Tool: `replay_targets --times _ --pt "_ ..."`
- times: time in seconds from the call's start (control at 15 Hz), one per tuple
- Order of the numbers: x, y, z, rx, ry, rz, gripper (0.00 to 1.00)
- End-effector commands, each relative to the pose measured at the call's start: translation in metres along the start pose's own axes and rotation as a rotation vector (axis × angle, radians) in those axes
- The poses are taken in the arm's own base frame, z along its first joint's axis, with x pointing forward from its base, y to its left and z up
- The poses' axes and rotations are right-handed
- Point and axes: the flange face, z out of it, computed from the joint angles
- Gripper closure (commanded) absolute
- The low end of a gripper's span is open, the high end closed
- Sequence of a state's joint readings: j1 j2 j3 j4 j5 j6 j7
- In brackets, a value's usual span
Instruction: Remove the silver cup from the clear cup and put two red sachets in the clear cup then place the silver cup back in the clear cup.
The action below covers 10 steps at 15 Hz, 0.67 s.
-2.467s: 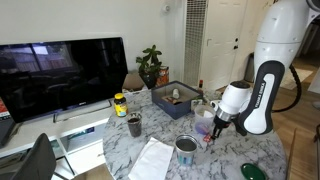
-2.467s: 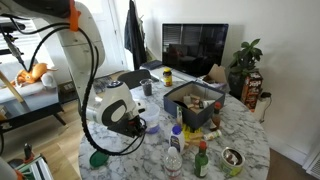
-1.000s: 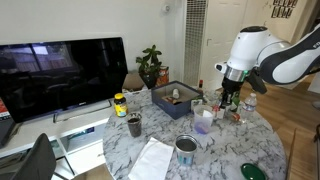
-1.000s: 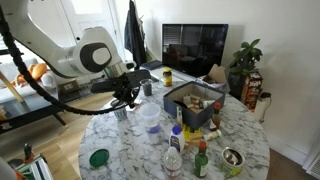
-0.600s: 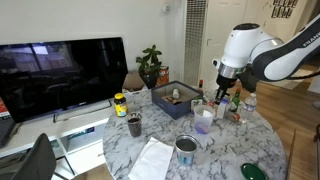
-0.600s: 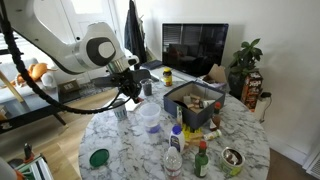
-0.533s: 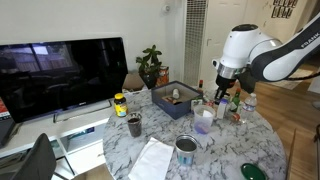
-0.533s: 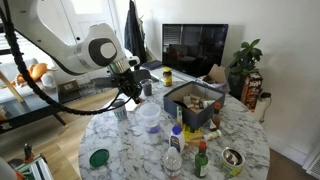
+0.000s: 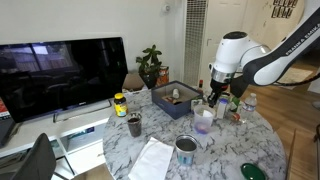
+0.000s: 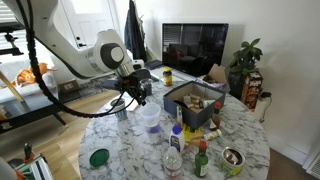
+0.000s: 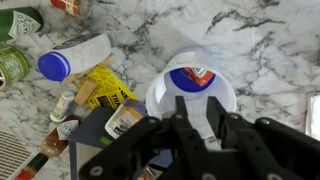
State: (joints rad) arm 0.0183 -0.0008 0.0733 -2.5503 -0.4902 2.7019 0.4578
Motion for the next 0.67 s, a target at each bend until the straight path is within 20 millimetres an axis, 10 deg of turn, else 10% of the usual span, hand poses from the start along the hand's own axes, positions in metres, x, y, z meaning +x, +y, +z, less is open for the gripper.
replay_targets --times 0.0,0.33,0.6 --pt "0.012 -0.001 0.01 0.004 0.053 0.053 0.38" --pt "0.009 -0.043 -0.001 0.124 0.007 0.078 0.01" --pt "-0.001 -0.11 0.004 0.27 -0.048 -0.053 0.0"
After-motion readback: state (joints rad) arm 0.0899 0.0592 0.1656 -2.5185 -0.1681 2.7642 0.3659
